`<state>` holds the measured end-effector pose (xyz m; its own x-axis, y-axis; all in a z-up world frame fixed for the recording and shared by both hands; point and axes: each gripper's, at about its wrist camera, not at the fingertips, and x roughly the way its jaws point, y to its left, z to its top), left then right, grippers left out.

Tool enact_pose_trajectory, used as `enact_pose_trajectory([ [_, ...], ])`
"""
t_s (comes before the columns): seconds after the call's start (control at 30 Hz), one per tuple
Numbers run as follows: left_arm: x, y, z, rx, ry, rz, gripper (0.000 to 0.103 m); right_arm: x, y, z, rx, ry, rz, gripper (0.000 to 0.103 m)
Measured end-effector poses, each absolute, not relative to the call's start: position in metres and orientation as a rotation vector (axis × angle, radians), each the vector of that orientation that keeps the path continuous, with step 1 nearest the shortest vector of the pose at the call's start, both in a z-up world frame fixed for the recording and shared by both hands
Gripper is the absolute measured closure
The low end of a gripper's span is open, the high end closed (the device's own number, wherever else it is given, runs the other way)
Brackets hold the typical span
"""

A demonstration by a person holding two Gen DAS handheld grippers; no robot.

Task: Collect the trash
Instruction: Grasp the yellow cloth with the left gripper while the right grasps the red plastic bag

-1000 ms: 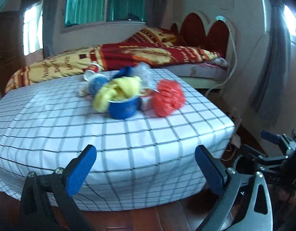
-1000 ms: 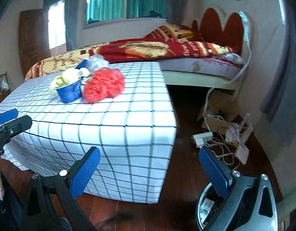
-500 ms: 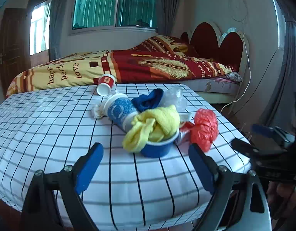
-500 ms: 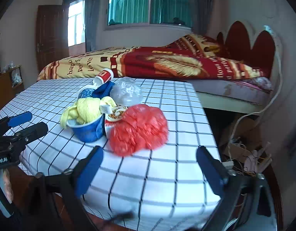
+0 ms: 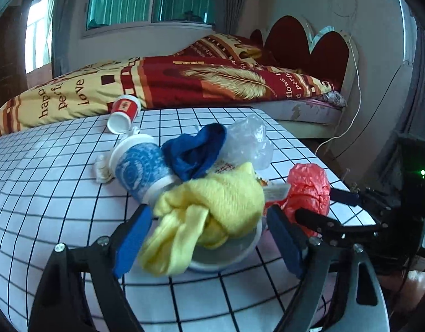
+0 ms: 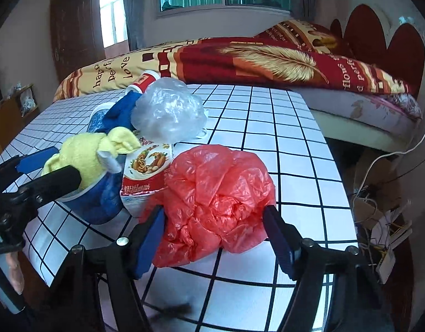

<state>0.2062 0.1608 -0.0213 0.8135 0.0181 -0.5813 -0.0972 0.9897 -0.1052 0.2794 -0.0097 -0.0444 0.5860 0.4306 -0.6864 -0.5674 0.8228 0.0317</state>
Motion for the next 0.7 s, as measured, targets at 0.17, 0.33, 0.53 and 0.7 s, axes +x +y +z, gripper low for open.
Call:
enact_pose_trajectory([
  [0.17, 0.217, 0.161, -0.024, -0.117, 0.634, 0.064, 0.022, 0.287, -0.007, -0.050, -0.171, 0.777, 0.631, 0.045],
  [0.33, 0.215, 0.159, -0.025, -0.082, 0.627, 0.053, 0.042, 0.283, -0.001, -0.050, -0.170, 0.774, 0.668, 0.058],
  [0.53, 0.215, 0.161, -0.025, -0.113, 0.635, -0.017, 0.070, 0.272, -0.001, -0.042, -0.174, 0.738, 0.673, 0.061],
  [0.7, 0.201, 0.164, -0.009, -0.147, 0.567, -0.036, 0.071, 0.260, -0.005, -0.026, -0.189, 0.684, 0.669, 0.061],
])
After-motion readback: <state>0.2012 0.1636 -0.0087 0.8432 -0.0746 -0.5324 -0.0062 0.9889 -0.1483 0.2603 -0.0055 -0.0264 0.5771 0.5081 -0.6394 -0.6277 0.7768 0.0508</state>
